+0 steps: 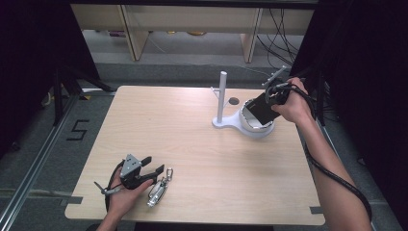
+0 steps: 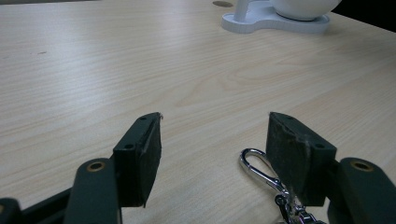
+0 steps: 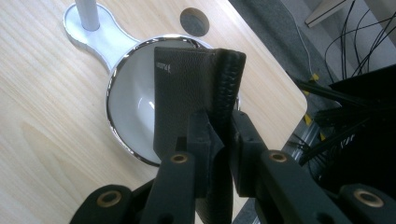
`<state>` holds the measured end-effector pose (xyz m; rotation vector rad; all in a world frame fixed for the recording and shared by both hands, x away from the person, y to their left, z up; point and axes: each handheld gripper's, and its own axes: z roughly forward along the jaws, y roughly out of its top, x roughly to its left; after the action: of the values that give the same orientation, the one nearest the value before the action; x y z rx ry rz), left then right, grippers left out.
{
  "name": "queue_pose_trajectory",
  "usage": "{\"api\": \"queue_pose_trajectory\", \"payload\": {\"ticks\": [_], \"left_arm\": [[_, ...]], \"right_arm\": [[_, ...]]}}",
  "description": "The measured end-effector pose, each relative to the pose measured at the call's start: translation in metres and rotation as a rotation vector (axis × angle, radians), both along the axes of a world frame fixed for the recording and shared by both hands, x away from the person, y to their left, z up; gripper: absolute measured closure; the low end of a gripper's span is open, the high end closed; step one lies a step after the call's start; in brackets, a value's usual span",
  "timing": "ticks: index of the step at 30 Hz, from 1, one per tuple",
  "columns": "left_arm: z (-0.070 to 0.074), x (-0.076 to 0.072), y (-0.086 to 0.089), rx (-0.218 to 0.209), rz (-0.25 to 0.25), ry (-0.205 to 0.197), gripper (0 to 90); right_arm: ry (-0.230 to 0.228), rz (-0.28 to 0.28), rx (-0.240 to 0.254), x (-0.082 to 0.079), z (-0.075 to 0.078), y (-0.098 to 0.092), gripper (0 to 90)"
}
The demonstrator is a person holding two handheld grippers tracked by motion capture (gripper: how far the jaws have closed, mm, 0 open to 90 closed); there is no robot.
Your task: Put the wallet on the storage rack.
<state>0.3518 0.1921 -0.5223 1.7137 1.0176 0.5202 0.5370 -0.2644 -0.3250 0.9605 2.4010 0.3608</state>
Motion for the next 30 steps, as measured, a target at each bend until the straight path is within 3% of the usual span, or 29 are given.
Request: {"api": "queue_pose_trajectory", "payload": {"ticks": [15,27,30], "left_arm": [[0.000,0.000,0.000,0.002,0.000,0.001,35.6],[0.000,0.000,0.000,0.002,-0.001,0.002,35.5],[0.000,0.000,0.001,0.001,-0.002,0.003,35.5]], "right_arm": [[0.030,0.007,0.008,0.007,-0.014,-0.001,80.6],[0.060,0.008,0.047,0.012,-0.025,-0.001,78.4],[0.062,0.000,0.076,0.014,-0.027,-0.002,75.7]]}}
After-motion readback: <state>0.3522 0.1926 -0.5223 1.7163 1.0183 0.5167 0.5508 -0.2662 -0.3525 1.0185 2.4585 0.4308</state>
